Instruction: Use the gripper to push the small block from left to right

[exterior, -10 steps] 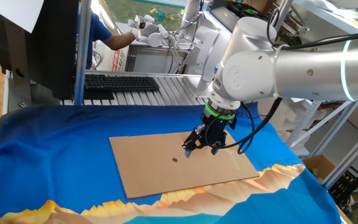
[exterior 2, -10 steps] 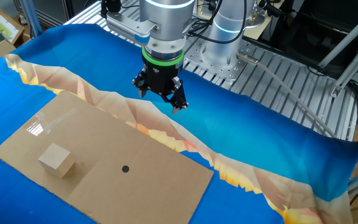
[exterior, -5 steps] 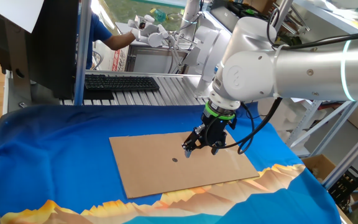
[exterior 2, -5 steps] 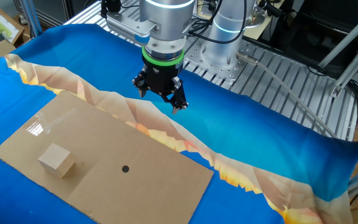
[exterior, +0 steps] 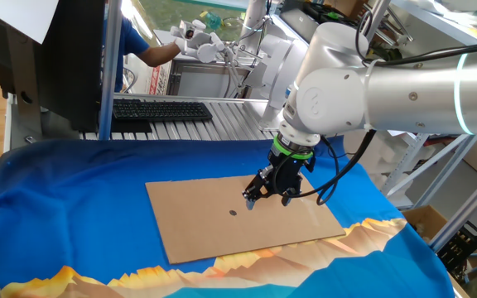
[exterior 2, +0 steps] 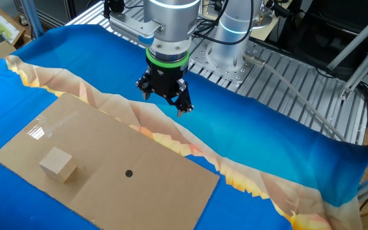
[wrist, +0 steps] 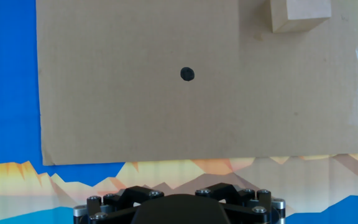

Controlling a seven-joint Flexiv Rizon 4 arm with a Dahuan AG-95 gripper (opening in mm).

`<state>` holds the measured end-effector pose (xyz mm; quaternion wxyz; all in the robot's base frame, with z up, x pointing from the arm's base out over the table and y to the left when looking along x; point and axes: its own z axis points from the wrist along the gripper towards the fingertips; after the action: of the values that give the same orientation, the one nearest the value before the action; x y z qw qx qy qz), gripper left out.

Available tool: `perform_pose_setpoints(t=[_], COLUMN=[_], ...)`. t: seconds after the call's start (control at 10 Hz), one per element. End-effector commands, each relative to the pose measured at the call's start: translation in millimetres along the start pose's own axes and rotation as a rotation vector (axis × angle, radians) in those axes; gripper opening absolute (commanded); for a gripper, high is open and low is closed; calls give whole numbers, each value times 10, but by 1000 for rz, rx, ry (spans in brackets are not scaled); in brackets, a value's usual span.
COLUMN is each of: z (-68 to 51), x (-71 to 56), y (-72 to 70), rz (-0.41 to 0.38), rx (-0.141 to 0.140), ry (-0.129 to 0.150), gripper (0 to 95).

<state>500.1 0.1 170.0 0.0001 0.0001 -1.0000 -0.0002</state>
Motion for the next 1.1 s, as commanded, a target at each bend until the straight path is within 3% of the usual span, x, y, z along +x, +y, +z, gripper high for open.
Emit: perform_pose_setpoints(t=[0.1, 1.1], z=[0, 1], x=[1, 1], y=[-1, -1], rz=[147, 140], rx=[-141, -140], ry=[64, 63], gripper=[0, 0])
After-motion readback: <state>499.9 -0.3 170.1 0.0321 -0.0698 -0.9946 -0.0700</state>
